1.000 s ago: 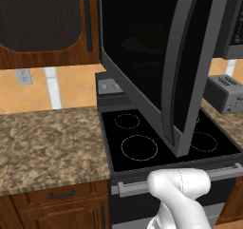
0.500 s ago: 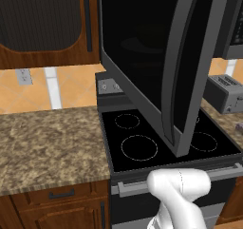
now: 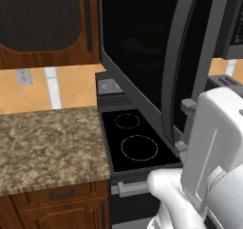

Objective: Open the microwave, place the bowl with waffle inside the microwave, then close the microwave door and turn it on.

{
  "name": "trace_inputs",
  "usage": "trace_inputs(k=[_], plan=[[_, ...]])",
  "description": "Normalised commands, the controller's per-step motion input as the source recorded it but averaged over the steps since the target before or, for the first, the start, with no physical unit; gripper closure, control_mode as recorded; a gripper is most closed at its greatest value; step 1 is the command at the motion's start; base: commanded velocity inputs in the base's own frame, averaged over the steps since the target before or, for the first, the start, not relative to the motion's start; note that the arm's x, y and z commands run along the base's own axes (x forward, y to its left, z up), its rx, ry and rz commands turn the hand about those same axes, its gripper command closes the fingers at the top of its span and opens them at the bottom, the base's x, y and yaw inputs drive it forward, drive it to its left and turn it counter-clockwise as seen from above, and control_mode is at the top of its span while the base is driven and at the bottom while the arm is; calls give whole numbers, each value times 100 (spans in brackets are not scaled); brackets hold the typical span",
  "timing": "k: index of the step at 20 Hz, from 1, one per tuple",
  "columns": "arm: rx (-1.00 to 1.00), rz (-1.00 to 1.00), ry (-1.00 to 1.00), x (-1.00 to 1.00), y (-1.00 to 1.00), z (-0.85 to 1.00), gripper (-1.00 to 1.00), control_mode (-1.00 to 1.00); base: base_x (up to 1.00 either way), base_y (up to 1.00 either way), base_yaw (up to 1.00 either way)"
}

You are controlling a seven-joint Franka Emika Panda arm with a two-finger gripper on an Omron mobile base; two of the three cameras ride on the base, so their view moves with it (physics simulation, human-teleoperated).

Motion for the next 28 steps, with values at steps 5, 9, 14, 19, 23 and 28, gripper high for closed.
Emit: trace_inputs(k=[5, 9, 14, 19, 23, 28], plan=[[2, -4, -1, 52, 66, -53, -100, -100, 0, 0, 0], [0, 0, -2, 86, 49, -72, -100, -100, 0, 0, 0], [1, -8, -16, 69, 33, -33, -100, -100, 0, 0, 0], [7, -15, -16, 70, 9, -25, -100, -100, 0, 0, 0], [5, -16, -13, 85, 21, -14, -100, -100, 0, 0, 0], [8, -14, -19, 55, 4, 0, -100, -100, 0, 0, 0]])
